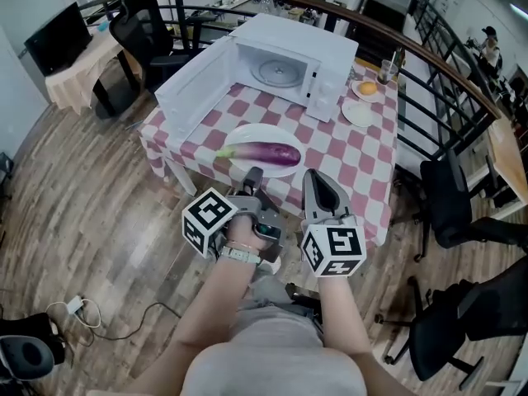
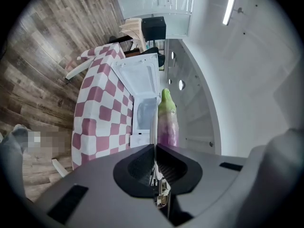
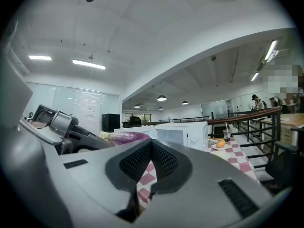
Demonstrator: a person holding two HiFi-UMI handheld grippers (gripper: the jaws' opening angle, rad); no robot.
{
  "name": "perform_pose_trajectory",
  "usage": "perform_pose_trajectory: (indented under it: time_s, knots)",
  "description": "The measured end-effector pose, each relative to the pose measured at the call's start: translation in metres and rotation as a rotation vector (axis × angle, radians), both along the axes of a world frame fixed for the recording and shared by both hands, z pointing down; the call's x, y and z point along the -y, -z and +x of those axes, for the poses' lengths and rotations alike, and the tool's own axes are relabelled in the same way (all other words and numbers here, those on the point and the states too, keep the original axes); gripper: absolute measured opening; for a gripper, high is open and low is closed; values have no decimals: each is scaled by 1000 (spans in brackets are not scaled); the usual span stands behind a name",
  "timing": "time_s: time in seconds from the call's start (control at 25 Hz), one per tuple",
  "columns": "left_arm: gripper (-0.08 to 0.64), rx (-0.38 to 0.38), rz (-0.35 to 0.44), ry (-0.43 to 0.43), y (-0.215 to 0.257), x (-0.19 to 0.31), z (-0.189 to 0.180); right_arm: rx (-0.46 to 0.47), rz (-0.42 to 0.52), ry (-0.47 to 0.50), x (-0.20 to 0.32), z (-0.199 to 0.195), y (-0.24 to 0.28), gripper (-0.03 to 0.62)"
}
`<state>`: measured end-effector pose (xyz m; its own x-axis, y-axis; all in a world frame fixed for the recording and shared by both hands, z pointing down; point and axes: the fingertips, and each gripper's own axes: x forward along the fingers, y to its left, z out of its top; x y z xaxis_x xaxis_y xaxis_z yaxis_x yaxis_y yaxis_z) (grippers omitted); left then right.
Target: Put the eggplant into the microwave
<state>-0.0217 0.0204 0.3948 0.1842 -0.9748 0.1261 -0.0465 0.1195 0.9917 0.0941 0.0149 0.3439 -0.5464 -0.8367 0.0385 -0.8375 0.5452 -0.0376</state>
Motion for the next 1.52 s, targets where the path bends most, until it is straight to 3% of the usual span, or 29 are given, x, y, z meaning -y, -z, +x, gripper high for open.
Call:
perform_pose_trajectory:
  time_s: [0.8, 1.16, 1.52]
  knots:
    - [15, -1, -35, 23, -26, 146, -35, -33, -16, 27, 152, -33, -4, 23]
    - [15, -11, -40, 27, -38, 182, -41, -41, -8, 70, 179, -43, -2, 23]
    - [15, -8, -36, -5, -50, 223, -54, -41, -28, 27, 215, -51, -17, 23]
